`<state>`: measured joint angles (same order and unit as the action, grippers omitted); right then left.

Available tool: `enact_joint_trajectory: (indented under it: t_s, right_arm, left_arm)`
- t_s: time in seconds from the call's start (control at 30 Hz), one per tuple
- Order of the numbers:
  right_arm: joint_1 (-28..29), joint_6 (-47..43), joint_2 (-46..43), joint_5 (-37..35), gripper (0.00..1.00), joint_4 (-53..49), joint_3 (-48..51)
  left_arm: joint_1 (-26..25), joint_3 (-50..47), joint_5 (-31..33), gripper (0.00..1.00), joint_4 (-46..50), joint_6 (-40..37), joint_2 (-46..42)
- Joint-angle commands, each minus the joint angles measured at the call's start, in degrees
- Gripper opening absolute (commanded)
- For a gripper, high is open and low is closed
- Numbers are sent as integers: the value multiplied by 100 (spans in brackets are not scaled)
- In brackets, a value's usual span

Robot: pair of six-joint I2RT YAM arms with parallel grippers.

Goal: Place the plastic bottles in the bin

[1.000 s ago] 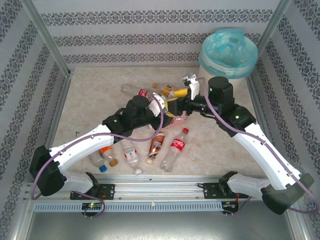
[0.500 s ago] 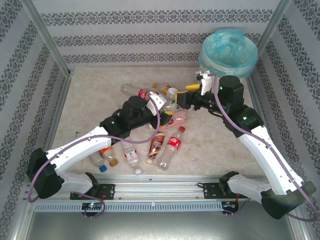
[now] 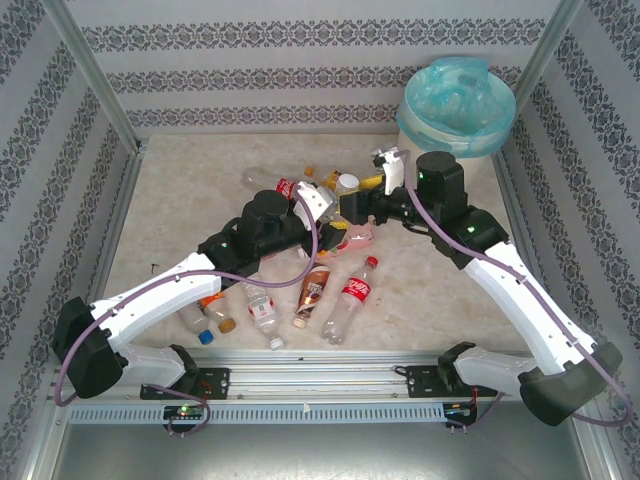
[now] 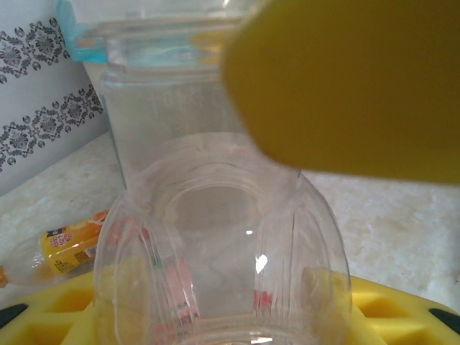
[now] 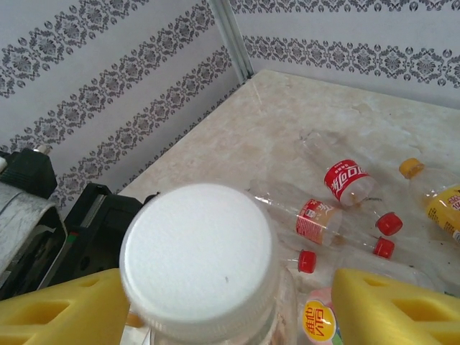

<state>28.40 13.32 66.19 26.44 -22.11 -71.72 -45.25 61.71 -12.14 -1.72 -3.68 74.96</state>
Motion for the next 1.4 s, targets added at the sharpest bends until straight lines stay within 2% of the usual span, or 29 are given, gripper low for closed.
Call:
enact_joint_trajectory:
  t_s: [0.0,0.23,0.43,0.5,0.6,0.67,0.73,0.8,0.97,1.07,1.13,1.27,1.37]
  right_arm:
    - [83,-99,1,-6,71,256,-61]
    - [144,-266,129,-239,53,284,-218]
    - [157,-380,133,-363,43,96,-324]
    - [156,-441,117,-424,39,46,-370]
    - [152,-521,180,-561,16,-68,-615]
    - [130,-580,290,-664,11,-109,-882]
    - [103,-644,449,-876,7,-156,-1229]
    - [24,-693,683,-1341,0,-237,-1706]
    - [-678,-571,1404,-2147,0,-426,-3097]
    - [-1079,-543,1717,-2568,0,-123,-3640]
    - [-1217,-798,2002,-3134,0,-78,-4091]
    - [-1402,-1747,2758,-4800,0,39,-4979]
    - [-1707,-2018,3244,-5259,0,230,-5289]
  left_arm:
    - [2,175,-237,53,-169,-62,37]
    - [2,237,-362,53,-96,-54,106]
    - [3,236,-259,56,-152,46,38]
    - [8,243,-159,60,-187,91,12]
    - [9,318,30,67,-194,122,-7]
    - [8,405,101,80,-223,142,-25]
    - [8,538,161,88,-233,138,-4]
    - [8,739,253,100,-270,119,38]
    - [196,1477,275,100,-235,352,381]
    - [331,2002,235,100,-43,671,708]
    - [350,2265,124,100,107,791,891]
    - [351,2633,-223,100,668,1049,1215]
    - [350,2543,-337,100,852,1225,1270]
